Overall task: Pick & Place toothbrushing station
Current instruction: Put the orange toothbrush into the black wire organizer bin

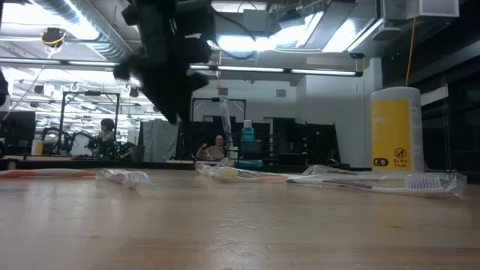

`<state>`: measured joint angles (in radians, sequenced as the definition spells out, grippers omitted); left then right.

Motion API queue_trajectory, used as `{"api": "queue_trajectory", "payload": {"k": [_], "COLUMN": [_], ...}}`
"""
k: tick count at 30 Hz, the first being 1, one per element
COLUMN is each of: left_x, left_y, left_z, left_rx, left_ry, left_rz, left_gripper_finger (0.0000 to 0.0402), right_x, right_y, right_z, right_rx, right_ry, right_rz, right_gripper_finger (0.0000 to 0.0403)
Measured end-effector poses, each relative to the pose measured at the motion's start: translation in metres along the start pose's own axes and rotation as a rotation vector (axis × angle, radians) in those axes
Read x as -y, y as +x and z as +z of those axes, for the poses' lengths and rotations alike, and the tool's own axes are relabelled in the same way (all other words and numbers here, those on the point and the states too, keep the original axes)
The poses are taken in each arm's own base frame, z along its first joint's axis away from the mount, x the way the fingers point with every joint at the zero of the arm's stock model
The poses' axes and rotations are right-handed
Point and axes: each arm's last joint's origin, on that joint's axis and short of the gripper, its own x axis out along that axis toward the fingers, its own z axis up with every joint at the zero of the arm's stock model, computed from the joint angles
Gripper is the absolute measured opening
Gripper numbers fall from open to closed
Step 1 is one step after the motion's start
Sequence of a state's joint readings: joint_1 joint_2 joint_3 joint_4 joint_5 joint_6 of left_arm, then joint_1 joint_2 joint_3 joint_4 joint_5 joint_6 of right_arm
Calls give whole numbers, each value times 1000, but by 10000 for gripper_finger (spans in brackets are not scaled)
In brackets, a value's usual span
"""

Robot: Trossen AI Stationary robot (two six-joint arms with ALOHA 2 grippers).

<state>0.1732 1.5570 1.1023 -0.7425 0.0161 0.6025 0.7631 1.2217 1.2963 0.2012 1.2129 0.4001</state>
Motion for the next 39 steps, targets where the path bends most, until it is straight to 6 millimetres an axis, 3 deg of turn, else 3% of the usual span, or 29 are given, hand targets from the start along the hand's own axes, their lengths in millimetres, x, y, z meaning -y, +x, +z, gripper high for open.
{"api": "queue_trajectory", "payload": {"k": [6,9,22,31,39], "left_x": [-13,-20,-26,-26,-27], "left_y": [39,55,63,90,94], "left_z": [6,3,9,11,14], "left_rx": [-72,-86,-13,-62,-13], "left_ry": [227,227,279,289,248], "left_rz": [105,101,119,96,81], "left_gripper_finger": [146,146,146,146,137], "right_x": [0,0,-2,-3,-4], "right_y": [0,1,0,-1,-7], "right_z": [0,-4,-8,-8,-9], "right_rx": [7,11,3,-1,1], "right_ry": [-1,-10,-34,-33,-28], "right_rz": [-18,-35,-31,-25,-45], "right_gripper_finger": [242,242,242,242,242]}}
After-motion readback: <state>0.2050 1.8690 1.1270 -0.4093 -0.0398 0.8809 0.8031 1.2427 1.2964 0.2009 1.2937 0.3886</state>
